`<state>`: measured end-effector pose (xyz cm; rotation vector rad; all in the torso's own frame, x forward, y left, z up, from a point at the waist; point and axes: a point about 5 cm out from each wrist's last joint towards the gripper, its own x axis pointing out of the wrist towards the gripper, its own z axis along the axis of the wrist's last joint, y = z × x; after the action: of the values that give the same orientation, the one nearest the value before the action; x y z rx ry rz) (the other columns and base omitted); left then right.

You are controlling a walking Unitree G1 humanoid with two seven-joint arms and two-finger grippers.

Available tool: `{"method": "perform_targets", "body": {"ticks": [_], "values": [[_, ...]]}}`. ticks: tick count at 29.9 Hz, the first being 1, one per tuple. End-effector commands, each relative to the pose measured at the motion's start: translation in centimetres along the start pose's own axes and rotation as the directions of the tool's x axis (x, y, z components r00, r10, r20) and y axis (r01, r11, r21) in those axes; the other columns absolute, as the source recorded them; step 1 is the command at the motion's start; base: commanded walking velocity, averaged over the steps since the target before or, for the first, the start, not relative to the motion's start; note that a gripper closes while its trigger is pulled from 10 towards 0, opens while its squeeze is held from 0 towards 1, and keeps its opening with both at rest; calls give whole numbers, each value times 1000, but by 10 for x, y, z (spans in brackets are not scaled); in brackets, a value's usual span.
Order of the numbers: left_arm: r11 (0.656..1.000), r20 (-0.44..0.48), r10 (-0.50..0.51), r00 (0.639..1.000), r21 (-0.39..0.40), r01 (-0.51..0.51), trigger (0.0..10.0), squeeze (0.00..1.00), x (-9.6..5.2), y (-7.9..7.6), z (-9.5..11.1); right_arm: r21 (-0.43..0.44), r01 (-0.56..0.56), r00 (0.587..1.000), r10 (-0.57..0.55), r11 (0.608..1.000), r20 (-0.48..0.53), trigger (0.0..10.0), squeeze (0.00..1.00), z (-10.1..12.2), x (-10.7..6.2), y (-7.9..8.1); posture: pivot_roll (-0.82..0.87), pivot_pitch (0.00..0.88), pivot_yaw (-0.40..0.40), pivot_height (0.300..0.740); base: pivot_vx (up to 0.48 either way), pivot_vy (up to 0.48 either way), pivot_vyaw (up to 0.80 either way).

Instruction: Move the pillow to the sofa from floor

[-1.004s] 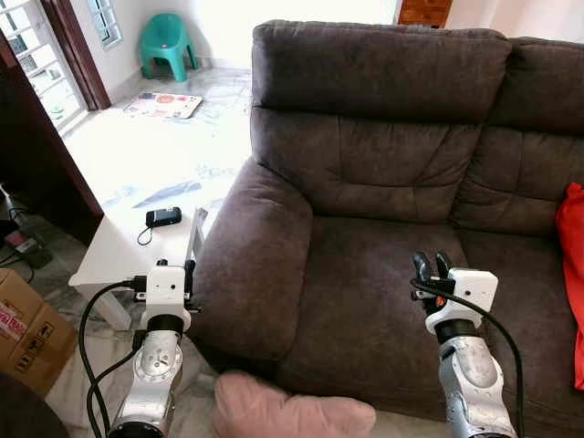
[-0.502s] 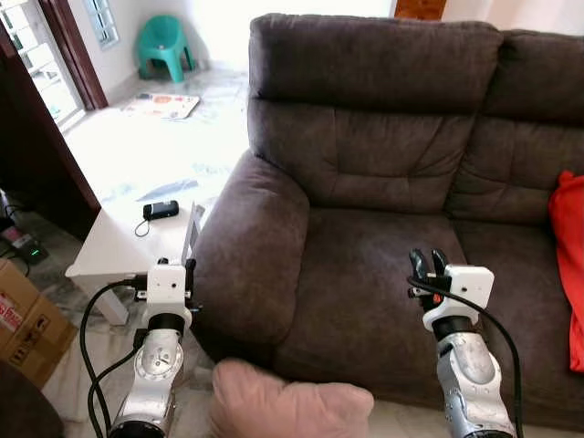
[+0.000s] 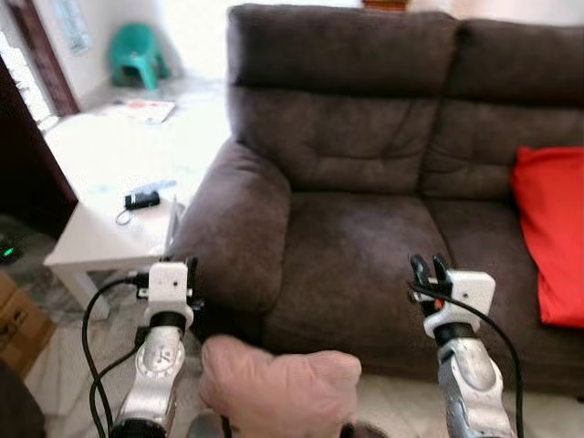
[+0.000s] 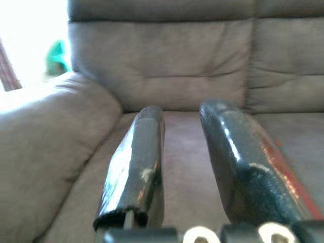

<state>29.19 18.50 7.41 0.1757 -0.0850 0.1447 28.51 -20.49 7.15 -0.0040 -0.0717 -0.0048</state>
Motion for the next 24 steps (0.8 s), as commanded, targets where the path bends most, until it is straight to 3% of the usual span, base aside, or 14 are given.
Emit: {"method": "perform_targets", "body": {"ticks": [1,24], "values": [[1000,-15,-1,1000,8,1,10000,0,0,1,-2,9,-6,1000,6,1000,-5,10000,0,-1,-1,3,8,0,-33,645,0,0,0],[1000,-25,-4,1000,-1,4,10000,0,-1,0,-4,8,-30,999,31,1000,-29,10000,0,-3,0,6,4,0,-34,645,0,0,0]]}}
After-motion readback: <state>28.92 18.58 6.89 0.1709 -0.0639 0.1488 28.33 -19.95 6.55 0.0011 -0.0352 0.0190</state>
